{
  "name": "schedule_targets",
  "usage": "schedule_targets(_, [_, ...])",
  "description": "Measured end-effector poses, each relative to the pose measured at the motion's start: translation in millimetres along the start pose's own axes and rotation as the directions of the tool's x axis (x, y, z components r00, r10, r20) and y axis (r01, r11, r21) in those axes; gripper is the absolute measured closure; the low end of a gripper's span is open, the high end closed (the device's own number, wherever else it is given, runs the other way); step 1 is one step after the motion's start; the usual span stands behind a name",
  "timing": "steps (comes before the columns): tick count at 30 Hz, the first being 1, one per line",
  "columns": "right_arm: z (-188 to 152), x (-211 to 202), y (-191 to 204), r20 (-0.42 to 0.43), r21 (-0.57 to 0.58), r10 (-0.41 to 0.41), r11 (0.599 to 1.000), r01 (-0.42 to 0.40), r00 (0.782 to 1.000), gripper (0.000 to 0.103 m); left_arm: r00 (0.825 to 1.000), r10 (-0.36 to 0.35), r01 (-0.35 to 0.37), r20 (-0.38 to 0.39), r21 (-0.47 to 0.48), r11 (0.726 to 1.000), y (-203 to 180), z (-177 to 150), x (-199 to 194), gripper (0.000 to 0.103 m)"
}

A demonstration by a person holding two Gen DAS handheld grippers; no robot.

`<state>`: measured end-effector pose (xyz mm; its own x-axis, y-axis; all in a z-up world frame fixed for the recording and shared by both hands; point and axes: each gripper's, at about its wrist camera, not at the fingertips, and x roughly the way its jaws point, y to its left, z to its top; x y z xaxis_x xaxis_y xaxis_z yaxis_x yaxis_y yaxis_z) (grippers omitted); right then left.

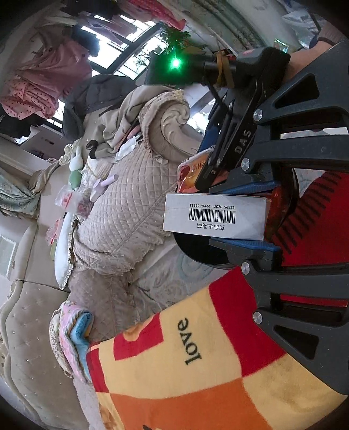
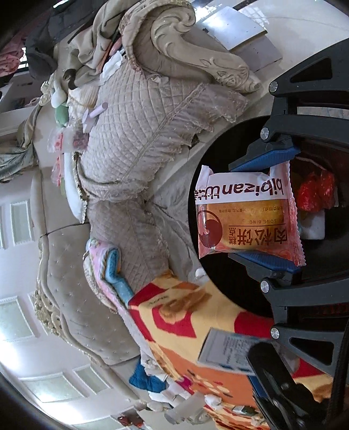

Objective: Collect trash
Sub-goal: 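Open both tools over the black bin to drop box and wrapper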

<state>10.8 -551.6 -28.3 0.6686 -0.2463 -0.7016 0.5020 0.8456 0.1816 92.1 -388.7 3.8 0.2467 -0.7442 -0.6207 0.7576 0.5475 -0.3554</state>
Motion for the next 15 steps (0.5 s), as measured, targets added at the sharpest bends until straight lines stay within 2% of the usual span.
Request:
schedule_targets(8, [-2,5,8,-0.014,-0.030,-0.023,0.999,0.023,1.000,0.049,1.000,0.007,-0.008,-0.009,-0.059,0.998,13,0,0,0.076])
schedule_targets(15, [-3,5,8,-0.020,-0.031,-0.024,0.999,0.023,1.000,0.049,0.999,0.016,-0.018,-0.032,-0.032,0.999,6,-7,5,0.076])
